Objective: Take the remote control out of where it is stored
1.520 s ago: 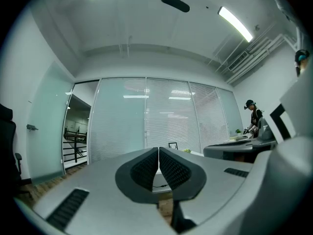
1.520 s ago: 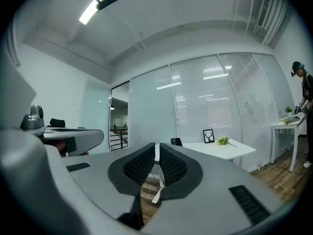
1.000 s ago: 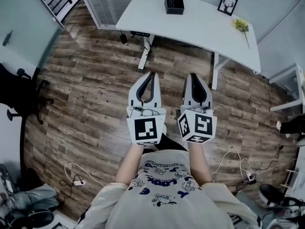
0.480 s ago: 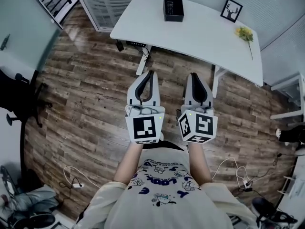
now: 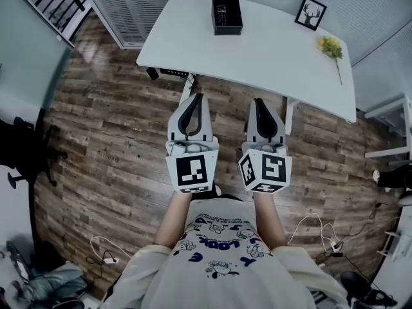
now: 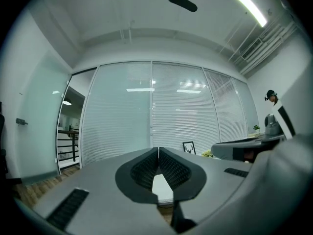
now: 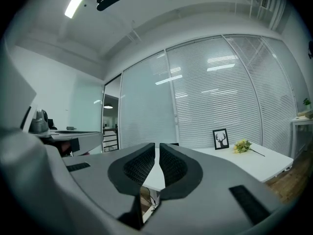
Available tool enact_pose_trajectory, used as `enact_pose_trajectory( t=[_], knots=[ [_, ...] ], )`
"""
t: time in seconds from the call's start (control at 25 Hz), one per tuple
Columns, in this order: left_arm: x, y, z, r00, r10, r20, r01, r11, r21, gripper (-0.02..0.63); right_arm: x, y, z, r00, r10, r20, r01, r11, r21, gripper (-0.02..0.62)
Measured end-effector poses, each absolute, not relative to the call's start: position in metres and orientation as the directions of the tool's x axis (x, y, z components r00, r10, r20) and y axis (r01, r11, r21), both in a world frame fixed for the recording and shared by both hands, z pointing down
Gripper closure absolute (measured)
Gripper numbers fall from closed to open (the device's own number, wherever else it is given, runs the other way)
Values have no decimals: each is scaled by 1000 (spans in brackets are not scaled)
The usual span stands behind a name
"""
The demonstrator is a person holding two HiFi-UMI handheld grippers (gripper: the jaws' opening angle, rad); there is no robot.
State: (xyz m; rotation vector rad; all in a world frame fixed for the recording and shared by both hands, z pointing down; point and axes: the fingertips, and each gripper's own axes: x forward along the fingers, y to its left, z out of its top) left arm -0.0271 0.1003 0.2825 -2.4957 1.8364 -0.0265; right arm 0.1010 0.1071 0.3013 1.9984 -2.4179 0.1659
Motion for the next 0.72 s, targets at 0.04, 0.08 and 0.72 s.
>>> enact_pose_trajectory(
  t=[0.04, 0.08, 0.72],
  knots=[
    [-26, 89, 284, 302, -953, -11, -953, -301, -39, 586, 103, 96, 302, -186, -980, 70, -980, 180, -80, 546],
    [-24, 77, 285, 306, -952, -7, -951, -306, -38, 586, 104, 85, 303, -180, -981, 70, -981, 174, -80, 546],
    [-24, -121, 275, 359, -933, -12, -933, -358, -33, 586, 111, -103, 295, -107, -992, 69, -992, 102, -81, 546]
  ],
)
